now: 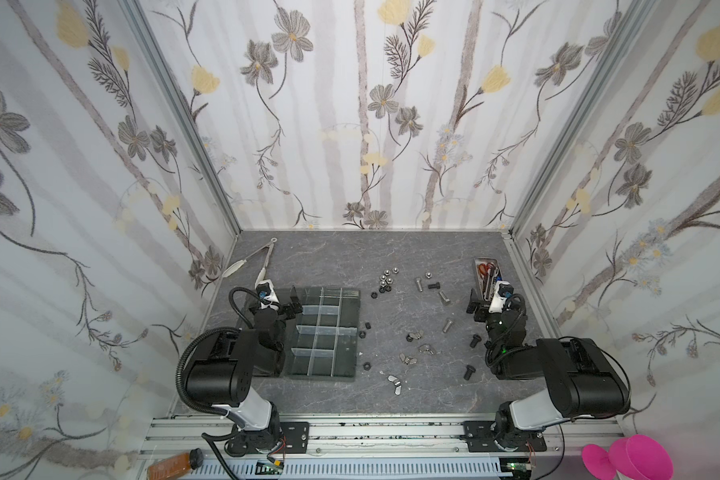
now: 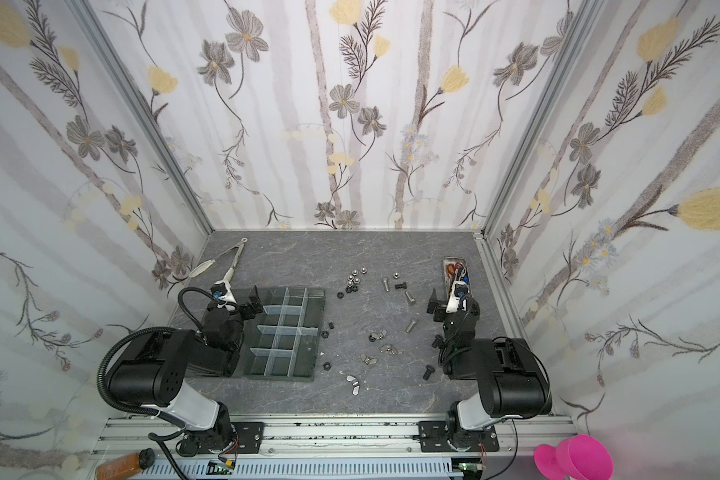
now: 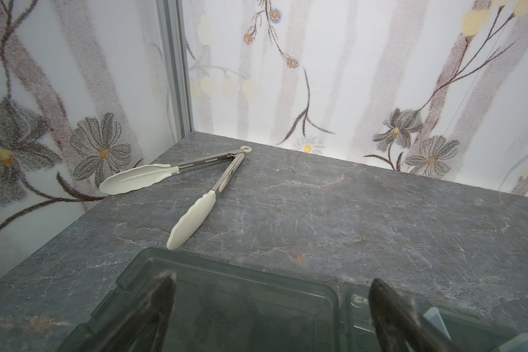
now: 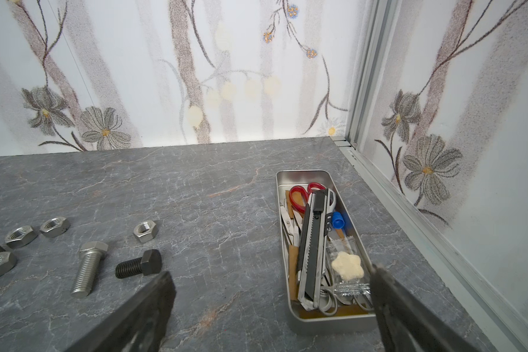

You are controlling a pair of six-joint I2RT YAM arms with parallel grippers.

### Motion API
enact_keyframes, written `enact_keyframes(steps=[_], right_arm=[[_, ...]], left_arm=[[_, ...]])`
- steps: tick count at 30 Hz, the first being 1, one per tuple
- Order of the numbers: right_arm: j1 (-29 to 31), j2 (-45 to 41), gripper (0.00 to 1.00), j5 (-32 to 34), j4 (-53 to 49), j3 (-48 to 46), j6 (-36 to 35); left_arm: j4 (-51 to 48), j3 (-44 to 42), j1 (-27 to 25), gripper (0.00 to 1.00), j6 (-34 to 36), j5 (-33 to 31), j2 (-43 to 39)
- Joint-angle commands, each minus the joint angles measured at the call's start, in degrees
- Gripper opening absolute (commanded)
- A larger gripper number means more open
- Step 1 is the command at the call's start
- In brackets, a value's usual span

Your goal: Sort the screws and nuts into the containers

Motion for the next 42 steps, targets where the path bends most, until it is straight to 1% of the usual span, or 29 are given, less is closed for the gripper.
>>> enact_keyframes(steps=[1,9,11,12,13,15,16,18,19,21,23,24,26,28,29,32,38,42], right_arm=[[-0.1,0.2,1.00,-1.1,0.7,0.4,-0.1],[-0.1,0.1,1.00,-1.0,0.9,0.2,-0.2],[-0.1,-1.1,1.00,1.2,0.0,0.2,0.6],[-0.1,-2.6,1.00,2.0,-1.3,0.2,0.9],[-0.1,-4.8,1.00,2.7,-4.3,0.7,1.1],[-0.1,-9.4,1.00,4.4,-14.4,3.4,2.4],[-0.1,-11.1,0.99,4.6,-17.9,4.5,3.0],[-0.1,-14.3,1.00,5.1,-22.4,5.7,5.3],[-0.1,-15.8,1.00,4.8,-24.1,6.0,5.9],[0.0,-19.3,0.99,4.4,-29.5,8.0,7.2],[0.0,-22.4,1.00,4.2,-38.9,11.7,9.3],[0.1,-24.2,1.00,3.5,-43.3,13.6,10.2],[0.5,-27.4,1.00,1.9,-49.8,16.4,11.7],[1.6,-30.4,0.99,1.0,-55.1,18.3,12.8],[2.5,-31.9,1.00,0.4,-57.7,19.5,13.4],[6.3,-34.3,1.00,-0.2,-64.8,22.5,14.3],[14.5,-32.0,0.95,-3.7,-75.4,27.3,16.3],[20.8,-27.7,0.88,-4.3,-81.4,30.6,15.7]], left_arm=[[0.7,0.5,0.0,1.00,0.0,-0.1,-0.2],[0.7,0.5,0.0,1.00,-0.1,0.0,-0.2],[0.6,0.4,0.0,1.00,0.0,-0.1,-0.5],[-1.0,0.7,0.0,1.00,-0.3,-0.4,-1.6],[-4.3,1.8,0.0,1.00,-0.5,-1.2,-3.3],[-12.7,4.4,0.0,1.00,-1.0,-2.5,-6.7],[-16.4,5.8,0.0,1.00,-1.5,-3.2,-8.5],[-22.5,7.8,0.0,1.00,-3.1,-4.6,-12.3],[-25.9,8.7,0.0,1.00,-3.7,-4.1,-13.9],[-36.4,13.1,0.0,1.00,-4.8,-2.0,-16.5],[-47.0,18.5,-0.5,1.00,-5.5,-0.9,-18.2],[-49.7,19.9,-1.3,1.00,-5.5,-1.0,-19.6],[-51.8,20.4,-2.8,1.00,-6.0,-1.3,-24.2],[-55.7,22.0,-4.5,1.00,-6.8,-2.5,-27.8],[-58.3,23.1,-5.6,1.00,-7.3,-3.5,-29.3],[-66.7,27.3,-8.8,1.00,-9.1,-3.7,-32.5],[-82.3,34.0,-16.3,1.00,-13.0,-1.8,-35.6],[-87.6,33.8,-23.0,1.00,-14.3,-1.0,-36.2]])
